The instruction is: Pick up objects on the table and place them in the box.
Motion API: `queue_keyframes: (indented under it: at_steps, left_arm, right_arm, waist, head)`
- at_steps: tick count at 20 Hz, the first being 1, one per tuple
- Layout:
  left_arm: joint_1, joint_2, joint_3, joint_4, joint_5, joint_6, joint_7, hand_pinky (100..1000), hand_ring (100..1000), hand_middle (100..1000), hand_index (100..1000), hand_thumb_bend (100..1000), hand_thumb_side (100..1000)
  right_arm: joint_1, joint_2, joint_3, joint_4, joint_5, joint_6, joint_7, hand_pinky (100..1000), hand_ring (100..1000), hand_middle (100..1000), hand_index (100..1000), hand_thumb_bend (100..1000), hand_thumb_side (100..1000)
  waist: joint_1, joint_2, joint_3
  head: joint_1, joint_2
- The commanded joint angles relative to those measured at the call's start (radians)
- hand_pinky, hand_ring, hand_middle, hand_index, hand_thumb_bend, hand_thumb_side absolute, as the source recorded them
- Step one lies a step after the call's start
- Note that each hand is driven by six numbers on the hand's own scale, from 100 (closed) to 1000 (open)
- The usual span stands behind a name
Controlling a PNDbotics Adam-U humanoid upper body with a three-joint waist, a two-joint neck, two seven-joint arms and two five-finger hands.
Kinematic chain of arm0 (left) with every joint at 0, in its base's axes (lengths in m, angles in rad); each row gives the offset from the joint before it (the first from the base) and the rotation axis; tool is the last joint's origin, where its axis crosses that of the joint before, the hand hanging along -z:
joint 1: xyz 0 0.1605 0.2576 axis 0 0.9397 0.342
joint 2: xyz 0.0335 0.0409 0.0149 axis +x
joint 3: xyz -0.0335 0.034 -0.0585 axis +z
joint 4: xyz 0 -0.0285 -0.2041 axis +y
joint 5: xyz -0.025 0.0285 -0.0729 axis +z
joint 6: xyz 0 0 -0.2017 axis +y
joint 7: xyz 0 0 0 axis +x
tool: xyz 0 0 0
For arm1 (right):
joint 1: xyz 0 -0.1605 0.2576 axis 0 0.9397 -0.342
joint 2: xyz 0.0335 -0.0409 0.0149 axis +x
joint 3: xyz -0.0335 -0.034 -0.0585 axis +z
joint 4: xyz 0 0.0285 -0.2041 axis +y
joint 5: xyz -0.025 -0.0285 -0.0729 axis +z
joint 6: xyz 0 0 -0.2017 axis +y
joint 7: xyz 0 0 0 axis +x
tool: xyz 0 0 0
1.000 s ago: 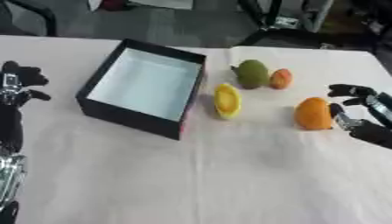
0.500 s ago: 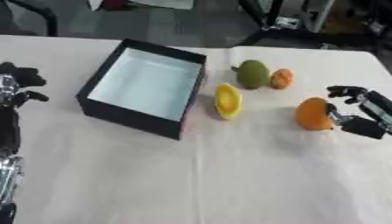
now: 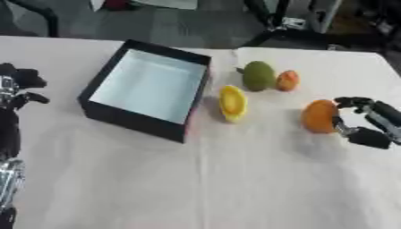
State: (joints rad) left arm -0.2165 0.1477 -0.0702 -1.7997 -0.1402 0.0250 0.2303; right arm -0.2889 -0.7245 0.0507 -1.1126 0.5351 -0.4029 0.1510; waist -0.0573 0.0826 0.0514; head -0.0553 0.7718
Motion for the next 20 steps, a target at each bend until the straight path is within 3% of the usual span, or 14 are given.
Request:
queue_keyframes:
  at_steps: [1,6,9,10,14,20]
  left_arm:
    - [-0.016,0.001,-0.004,-0.013,0.003,-0.002,-0.003,474,616,521,629,100,856]
    - [-0.018,0.000,-0.005,-0.014,0.003,-0.002,-0.004,474,616,521,629,100,856]
    - [-0.019,-0.001,-0.005,-0.014,0.004,-0.003,-0.005,474,616,521,629,100,856]
    - [-0.019,-0.001,-0.005,-0.014,0.004,-0.003,-0.005,474,616,521,629,100,856]
    - [-0.021,-0.003,-0.007,-0.015,0.006,-0.003,-0.007,474,616,522,629,100,856]
    - [-0.023,-0.006,-0.010,-0.016,0.008,-0.003,-0.010,474,616,522,629,100,856]
  right_arm:
    - [-0.019,-0.022,-0.003,0.011,0.030,-0.008,-0.002,832,884,782,930,100,715]
    - [-0.040,-0.016,0.001,0.028,0.067,-0.006,-0.001,831,880,768,918,100,630]
    - [-0.047,-0.014,0.003,0.033,0.081,-0.003,-0.004,831,880,766,917,100,625]
    - [-0.048,-0.013,0.003,0.034,0.083,-0.003,-0.005,828,869,725,891,100,455]
    - [-0.077,-0.006,0.006,0.047,0.119,0.015,-0.019,820,850,652,834,100,233]
    - [-0.115,0.009,0.010,0.074,0.156,0.030,-0.062,799,804,492,666,100,212]
  waist:
    - [0.010,-0.008,0.002]
    - [0.012,-0.006,0.004]
    - [0.012,-0.006,0.005]
    - [0.013,-0.005,0.005]
    - [0.014,-0.002,0.011]
    - [0.016,-0.001,0.016]
  head:
    - [-0.005,-0.002]
    - [-0.008,-0.002]
    - [-0.009,-0.002]
    - [-0.010,-0.002]
    - [-0.017,-0.002]
    - [-0.025,-0.002]
